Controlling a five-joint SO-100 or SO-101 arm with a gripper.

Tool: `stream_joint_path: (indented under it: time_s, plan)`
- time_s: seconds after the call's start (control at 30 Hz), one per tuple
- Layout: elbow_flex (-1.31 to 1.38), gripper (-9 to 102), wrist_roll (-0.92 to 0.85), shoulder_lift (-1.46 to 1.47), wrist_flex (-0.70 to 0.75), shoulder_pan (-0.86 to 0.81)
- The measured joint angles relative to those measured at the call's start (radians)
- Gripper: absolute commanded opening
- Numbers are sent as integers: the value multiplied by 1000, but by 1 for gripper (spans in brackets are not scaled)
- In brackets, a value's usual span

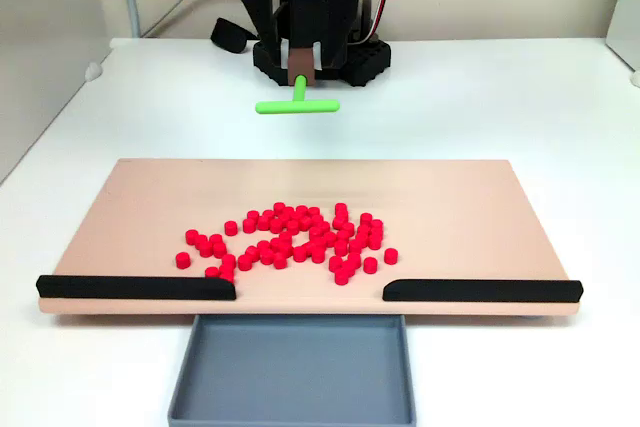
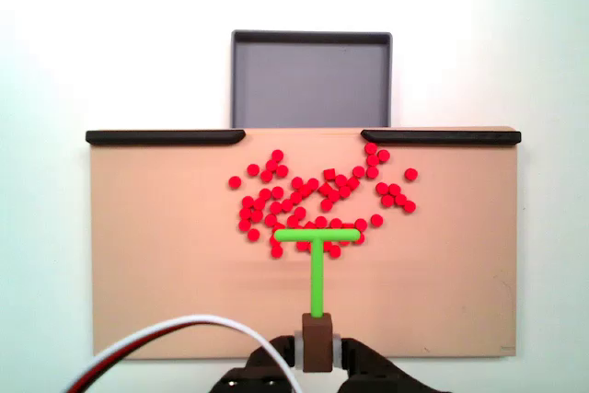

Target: Push granules from right to the grey container

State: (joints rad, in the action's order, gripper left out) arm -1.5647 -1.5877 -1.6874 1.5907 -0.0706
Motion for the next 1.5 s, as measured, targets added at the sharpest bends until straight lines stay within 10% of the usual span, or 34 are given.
stream_joint_path:
  time_s: [1.5]
  plan:
    - [0, 0, -120, 28, -6, -40]
